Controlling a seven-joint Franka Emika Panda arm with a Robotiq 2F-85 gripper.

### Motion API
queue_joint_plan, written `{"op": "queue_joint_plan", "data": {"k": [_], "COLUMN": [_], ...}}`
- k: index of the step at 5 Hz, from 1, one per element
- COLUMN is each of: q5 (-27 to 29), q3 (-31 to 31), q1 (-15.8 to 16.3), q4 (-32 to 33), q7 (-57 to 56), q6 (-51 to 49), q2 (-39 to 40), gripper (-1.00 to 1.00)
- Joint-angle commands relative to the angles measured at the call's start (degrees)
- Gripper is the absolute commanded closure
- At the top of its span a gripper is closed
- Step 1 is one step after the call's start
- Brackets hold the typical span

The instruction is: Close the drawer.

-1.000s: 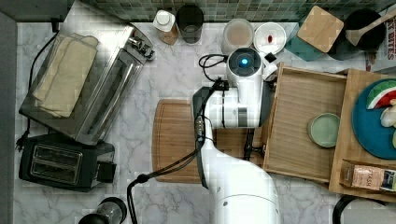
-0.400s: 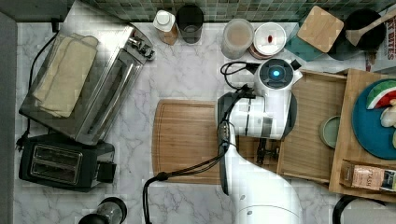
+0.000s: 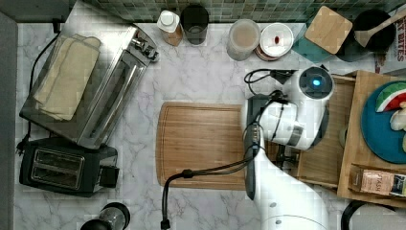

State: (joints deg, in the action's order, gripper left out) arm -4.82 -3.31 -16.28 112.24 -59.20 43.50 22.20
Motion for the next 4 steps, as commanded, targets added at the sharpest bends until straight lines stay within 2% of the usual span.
{"op": "queue_joint_plan", "data": {"k": [1, 2, 3, 4], "q5": [1.18, 0.38, -1.97, -2.70], "q3": [-7.82, -8.98, -10.90, -10.92], "q1": [-13.79, -16.07, -16.26, -16.43], "q4": [-11.21, -16.91, -16.51, -9.65], "q7": [-13.85, -16.49, -12.59, -13.52], "q6": [-1.57, -1.41, -0.66, 4.95], "q2": [6.95, 11.20, 10.05, 5.40], "gripper": [1.00, 1.00, 1.00, 1.00]}}
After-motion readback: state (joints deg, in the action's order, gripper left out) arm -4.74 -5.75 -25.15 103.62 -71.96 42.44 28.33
